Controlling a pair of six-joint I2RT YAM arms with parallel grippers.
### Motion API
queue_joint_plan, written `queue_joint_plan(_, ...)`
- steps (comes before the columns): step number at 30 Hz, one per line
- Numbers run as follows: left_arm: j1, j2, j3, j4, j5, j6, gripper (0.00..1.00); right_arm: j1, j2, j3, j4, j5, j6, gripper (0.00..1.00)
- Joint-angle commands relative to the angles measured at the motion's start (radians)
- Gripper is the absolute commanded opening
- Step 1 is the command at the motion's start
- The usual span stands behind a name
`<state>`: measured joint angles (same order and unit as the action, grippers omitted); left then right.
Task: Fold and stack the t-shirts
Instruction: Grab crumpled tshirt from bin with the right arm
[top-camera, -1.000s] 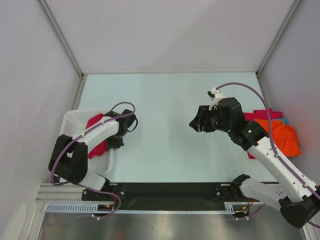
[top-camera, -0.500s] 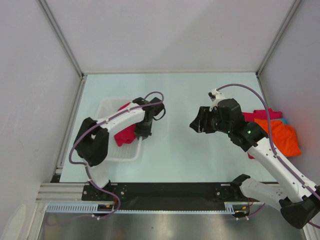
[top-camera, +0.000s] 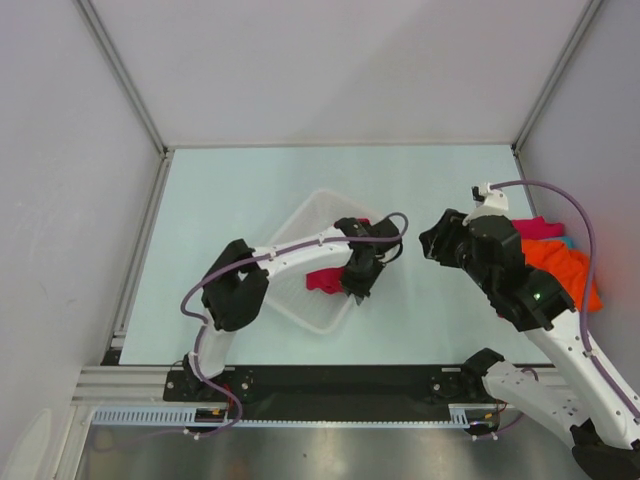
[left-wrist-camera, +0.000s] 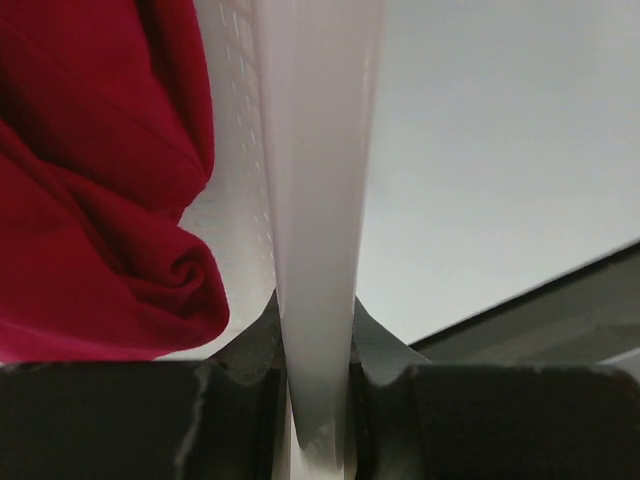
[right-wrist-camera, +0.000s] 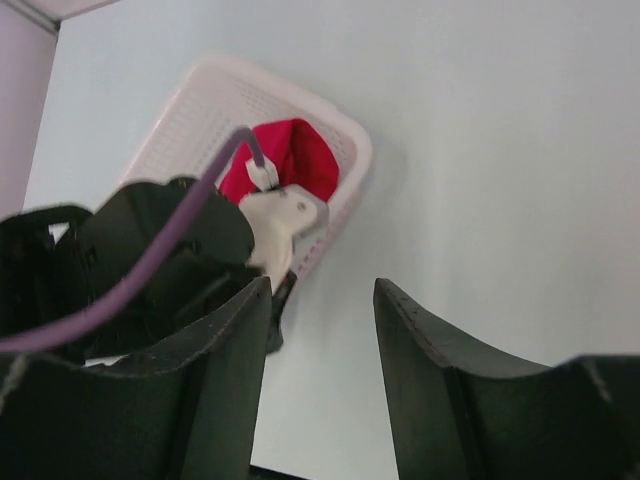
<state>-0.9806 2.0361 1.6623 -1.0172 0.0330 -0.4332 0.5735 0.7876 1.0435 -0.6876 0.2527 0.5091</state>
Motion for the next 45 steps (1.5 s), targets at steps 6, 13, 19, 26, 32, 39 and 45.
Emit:
queue_joint_plan(6,-0.144,0.032,-0.024,0.298,0.442,0.062,0.09,-0.001,-0.019,0.013,-0.017,0.132,0.051,0.51)
queue_joint_plan(13,-0.155,-0.014,-0.064,0.321,0.38,0.079,0.41,-0.001,0.004,0.001,-0.003,0.118,0.072,0.5)
queue_joint_plan(19,-0.152,-0.051,-0.049,0.313,0.233,0.082,0.99,0.0,0.015,0.001,-0.006,0.117,0.08,0.5)
queue_joint_plan(26,-0.151,-0.091,-0.019,0.301,0.098,0.077,1.0,0.002,0.009,0.003,-0.012,0.129,0.095,0.5)
queue_joint_plan(32,-0.15,-0.137,-0.018,0.267,-0.068,0.041,1.0,0.009,-0.016,0.003,-0.017,0.151,0.108,0.5)
queue_joint_plan(39,-0.148,-0.257,-0.065,0.241,-0.404,-0.016,1.0,0.017,-0.002,0.009,0.016,0.151,0.103,0.5)
queue_joint_plan(45,-0.133,-0.382,-0.157,0.259,-0.535,-0.03,1.0,0.046,0.027,0.01,0.028,0.161,0.111,0.49)
